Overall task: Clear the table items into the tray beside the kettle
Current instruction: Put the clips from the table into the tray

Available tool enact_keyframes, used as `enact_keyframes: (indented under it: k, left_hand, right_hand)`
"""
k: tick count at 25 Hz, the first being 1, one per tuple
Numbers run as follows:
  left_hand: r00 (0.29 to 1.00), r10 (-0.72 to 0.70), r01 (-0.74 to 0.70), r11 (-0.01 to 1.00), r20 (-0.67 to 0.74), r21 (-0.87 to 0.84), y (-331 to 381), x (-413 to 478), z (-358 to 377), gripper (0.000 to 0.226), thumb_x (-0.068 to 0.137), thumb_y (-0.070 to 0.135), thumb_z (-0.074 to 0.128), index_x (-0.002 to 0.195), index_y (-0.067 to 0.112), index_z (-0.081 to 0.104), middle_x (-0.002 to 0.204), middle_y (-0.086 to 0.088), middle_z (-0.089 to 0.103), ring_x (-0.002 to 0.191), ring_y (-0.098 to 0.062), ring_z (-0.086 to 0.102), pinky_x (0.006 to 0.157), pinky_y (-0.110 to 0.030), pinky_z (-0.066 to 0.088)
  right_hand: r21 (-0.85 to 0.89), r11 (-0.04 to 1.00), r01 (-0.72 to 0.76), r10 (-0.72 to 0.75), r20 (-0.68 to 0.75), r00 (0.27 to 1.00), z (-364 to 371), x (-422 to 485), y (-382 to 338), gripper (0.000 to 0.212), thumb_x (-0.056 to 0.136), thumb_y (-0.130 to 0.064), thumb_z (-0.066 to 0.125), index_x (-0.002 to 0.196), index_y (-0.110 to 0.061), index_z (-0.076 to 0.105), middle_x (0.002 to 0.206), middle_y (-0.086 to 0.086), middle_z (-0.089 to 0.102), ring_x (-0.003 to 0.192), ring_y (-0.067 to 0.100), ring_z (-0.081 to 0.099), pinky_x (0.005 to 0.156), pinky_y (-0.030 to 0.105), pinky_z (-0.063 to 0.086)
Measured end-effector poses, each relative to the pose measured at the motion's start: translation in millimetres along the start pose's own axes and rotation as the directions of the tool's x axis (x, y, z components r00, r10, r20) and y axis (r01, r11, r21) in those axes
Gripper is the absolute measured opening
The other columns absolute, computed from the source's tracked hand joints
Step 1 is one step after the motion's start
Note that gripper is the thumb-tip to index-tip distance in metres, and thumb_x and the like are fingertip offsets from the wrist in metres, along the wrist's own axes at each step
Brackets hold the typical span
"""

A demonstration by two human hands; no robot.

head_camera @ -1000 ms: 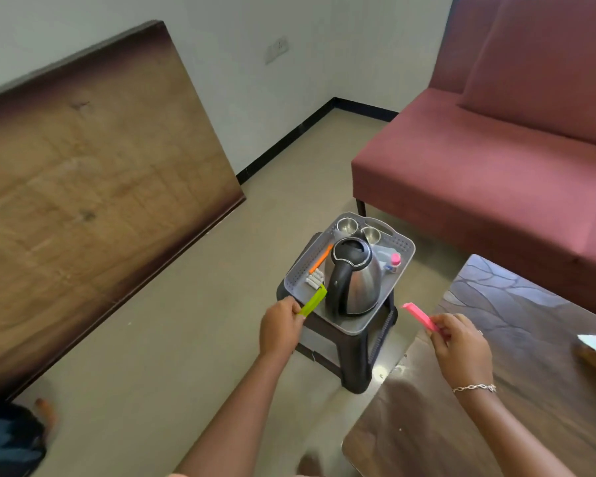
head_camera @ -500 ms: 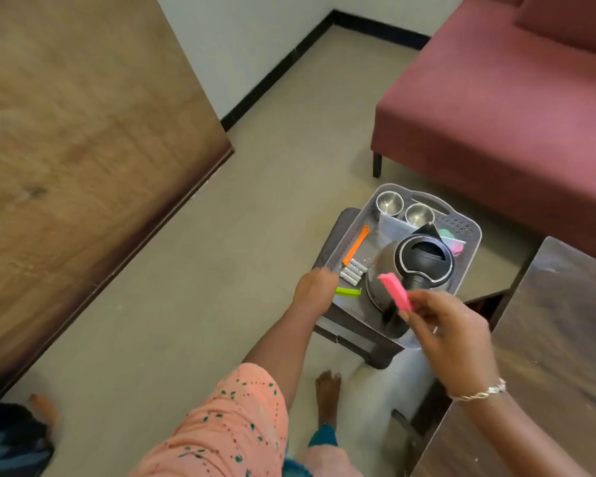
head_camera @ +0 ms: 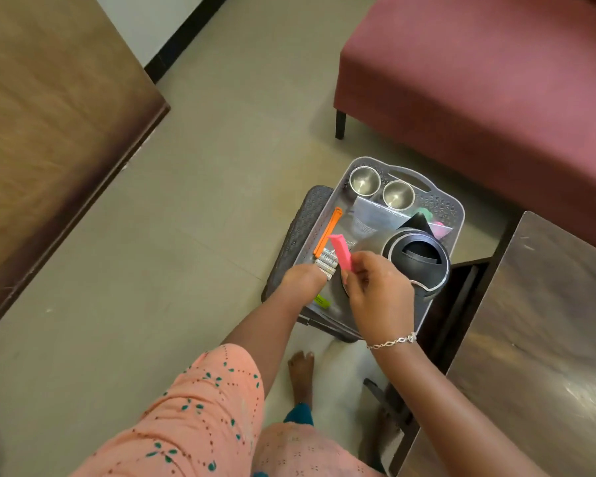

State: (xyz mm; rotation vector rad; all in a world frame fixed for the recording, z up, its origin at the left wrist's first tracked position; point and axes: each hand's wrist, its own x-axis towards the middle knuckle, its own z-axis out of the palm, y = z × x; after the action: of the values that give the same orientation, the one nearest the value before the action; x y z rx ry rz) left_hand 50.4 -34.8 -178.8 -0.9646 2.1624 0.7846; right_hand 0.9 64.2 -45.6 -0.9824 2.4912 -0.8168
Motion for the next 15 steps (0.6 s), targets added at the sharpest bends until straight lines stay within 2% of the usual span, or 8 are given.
enact_keyframes:
  k: [4, 7, 8, 10, 11, 12, 15]
  left_hand:
    - [0.993, 0.117, -0.117, 0.967, 0.017, 0.226, -7.4, 6.4, 14.4, 0.026, 0.085, -0.005, 0.044, 0.104, -0.001, 0.062, 0.109, -0.017, 0.066, 0.102, -0.036, 0.062, 0.079, -0.037, 0.048]
    - [0.981, 0.194, -0.185, 0.95, -0.013, 0.251, -7.2, -3.8, 15.4, 0.026, 0.084, -0.009, 0.047, 0.105, -0.004, 0.06, 0.11, -0.019, 0.064, 0.101, -0.036, 0.062, 0.081, -0.041, 0.049]
    - [0.974, 0.22, -0.201, 0.951, -0.056, 0.233, -7.1, -12.7, 14.3, 0.025, 0.084, -0.007, 0.047, 0.105, -0.003, 0.061, 0.11, -0.019, 0.063, 0.1, -0.035, 0.062, 0.08, -0.04, 0.05]
    - [0.934, 0.244, -0.19, 0.958, -0.259, 0.216, -14.0, -34.5, 14.9, 0.02, 0.077, 0.0, 0.058, 0.096, 0.004, 0.065, 0.099, -0.014, 0.066, 0.088, -0.029, 0.066, 0.069, -0.035, 0.051]
    - [0.913, 0.218, -0.16, 0.969, -0.346, 0.19, -21.9, -44.8, 16.3, 0.021, 0.074, 0.002, 0.062, 0.093, 0.008, 0.066, 0.095, -0.012, 0.066, 0.084, -0.027, 0.066, 0.064, -0.033, 0.051]
    - [0.903, 0.167, -0.144, 0.986, -0.396, 0.089, -31.2, -52.3, 20.0, 0.024, 0.075, 0.001, 0.059, 0.097, 0.009, 0.064, 0.097, -0.011, 0.064, 0.087, -0.027, 0.064, 0.065, -0.034, 0.05]
    - [0.877, 0.006, -0.146, 0.956, -0.481, -0.255, -55.4, -66.1, 27.6, 0.036, 0.084, -0.006, 0.043, 0.11, 0.009, 0.062, 0.106, -0.011, 0.063, 0.098, -0.028, 0.058, 0.076, -0.035, 0.047]
  right_hand:
    - [-0.262, 0.962, -0.082, 0.13, 0.173, 0.976, 27.3, 25.6, 13.0, 0.011, 0.088, -0.01, 0.052, 0.09, -0.004, 0.061, 0.09, 0.016, 0.063, 0.082, 0.037, 0.059, 0.062, 0.034, 0.038]
    - [-0.407, 0.91, -0.074, 0.206, 0.292, 0.934, 49.6, 37.3, 23.1, 0.014, 0.087, -0.005, 0.049, 0.098, -0.003, 0.057, 0.098, 0.018, 0.062, 0.089, 0.039, 0.06, 0.063, 0.032, 0.034]
    - [-0.436, 0.898, -0.05, 0.214, 0.335, 0.918, 56.7, 39.5, 25.2, 0.016, 0.087, -0.002, 0.048, 0.1, -0.003, 0.056, 0.101, 0.018, 0.061, 0.092, 0.039, 0.06, 0.064, 0.033, 0.035]
    - [-0.478, 0.879, 0.012, 0.211, 0.412, 0.887, 70.1, 42.9, 27.1, 0.02, 0.086, 0.002, 0.046, 0.103, -0.002, 0.055, 0.106, 0.019, 0.06, 0.096, 0.038, 0.061, 0.068, 0.036, 0.044]
    - [-0.494, 0.869, 0.042, 0.208, 0.441, 0.873, 76.7, 44.1, 27.7, 0.022, 0.086, 0.004, 0.044, 0.105, -0.002, 0.055, 0.108, 0.019, 0.06, 0.098, 0.038, 0.061, 0.072, 0.037, 0.047]
    - [-0.512, 0.856, 0.071, 0.207, 0.466, 0.86, 83.0, 45.4, 28.6, 0.024, 0.087, 0.005, 0.042, 0.106, -0.002, 0.055, 0.111, 0.019, 0.06, 0.101, 0.038, 0.06, 0.075, 0.038, 0.049]
    - [-0.567, 0.802, 0.187, 0.193, 0.544, 0.817, 101.1, 50.9, 33.5, 0.03, 0.088, 0.007, 0.04, 0.112, -0.002, 0.055, 0.117, 0.019, 0.059, 0.106, 0.036, 0.06, 0.08, 0.039, 0.051]
